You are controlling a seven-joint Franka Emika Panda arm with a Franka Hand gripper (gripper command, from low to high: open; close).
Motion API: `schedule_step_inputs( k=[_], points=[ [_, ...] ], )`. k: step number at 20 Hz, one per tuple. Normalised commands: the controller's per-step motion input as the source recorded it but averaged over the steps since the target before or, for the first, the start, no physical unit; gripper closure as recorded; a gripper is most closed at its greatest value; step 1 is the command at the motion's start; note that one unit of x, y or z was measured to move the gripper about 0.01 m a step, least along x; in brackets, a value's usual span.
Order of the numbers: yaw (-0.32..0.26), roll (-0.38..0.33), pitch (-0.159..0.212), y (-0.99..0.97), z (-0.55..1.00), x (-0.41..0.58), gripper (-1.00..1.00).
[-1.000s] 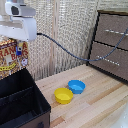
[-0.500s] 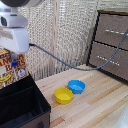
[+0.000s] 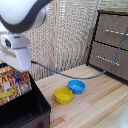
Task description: Position your gripper near the granola bar, please. Lightly grip the granola bar with your gripping tool. Relocate your gripper along with the granola bar toward the leading division of the caddy with caution. Gently release the granola bar into the leading division of the caddy.
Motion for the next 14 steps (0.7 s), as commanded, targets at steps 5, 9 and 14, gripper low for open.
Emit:
schedule_step_inputs(
  k=[5, 9, 14],
  points=[
    [-0.083, -0.001, 0.043, 0.17, -0.3, -0.387, -1.0],
    [-0.005, -0.019, -0.043, 0.09, -0.06, 0.091, -1.0],
    [-0.059, -0.002, -0.044, -0.02, 0.03, 0.217, -1.0]
  ],
)
